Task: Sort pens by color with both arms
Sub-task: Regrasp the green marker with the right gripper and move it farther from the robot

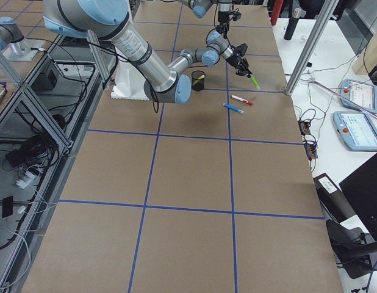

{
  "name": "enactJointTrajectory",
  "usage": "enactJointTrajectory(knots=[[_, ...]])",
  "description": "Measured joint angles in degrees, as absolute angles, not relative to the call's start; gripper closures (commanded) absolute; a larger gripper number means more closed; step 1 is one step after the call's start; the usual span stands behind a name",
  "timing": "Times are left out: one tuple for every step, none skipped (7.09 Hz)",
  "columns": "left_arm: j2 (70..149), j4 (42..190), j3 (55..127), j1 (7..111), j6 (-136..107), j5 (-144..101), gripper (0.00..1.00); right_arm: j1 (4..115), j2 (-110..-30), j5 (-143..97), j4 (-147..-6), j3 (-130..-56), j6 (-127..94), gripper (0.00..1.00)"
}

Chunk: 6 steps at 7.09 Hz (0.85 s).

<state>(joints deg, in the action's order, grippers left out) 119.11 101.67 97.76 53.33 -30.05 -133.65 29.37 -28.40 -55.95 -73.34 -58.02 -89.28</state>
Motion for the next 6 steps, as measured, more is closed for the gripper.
enactJointTrajectory(knots=[[119.1, 101.7, 97.6, 53.5, -29.9, -134.1, 0.01, 28.3, -28.2, -55.0, -73.4, -57.5, -89.5, 0.02], [119.1, 101.7, 97.5, 53.6, -29.8, -134.2, 0.01, 27.8, -28.2, -54.6, -73.5, -57.3, -89.4, 0.01], [119.1, 101.7, 97.4, 53.6, -29.9, -134.3, 0.01, 27.7, -28.1, -54.7, -73.5, -57.3, -89.3, 0.01], [119.2, 101.7, 97.4, 53.5, -30.1, -134.3, 0.01, 28.1, -28.1, -55.6, -73.4, -57.5, -89.1, 0.01], [119.2, 101.6, 97.4, 53.4, -30.4, -134.3, 0.01, 29.1, -28.1, -58.7, -73.4, -58.2, -88.9, 0.01], [119.2, 101.6, 97.4, 53.3, -31.3, -134.3, 0.01, 30.9, -28.1, -64.1, -73.4, -59.4, -87.9, 0.01]])
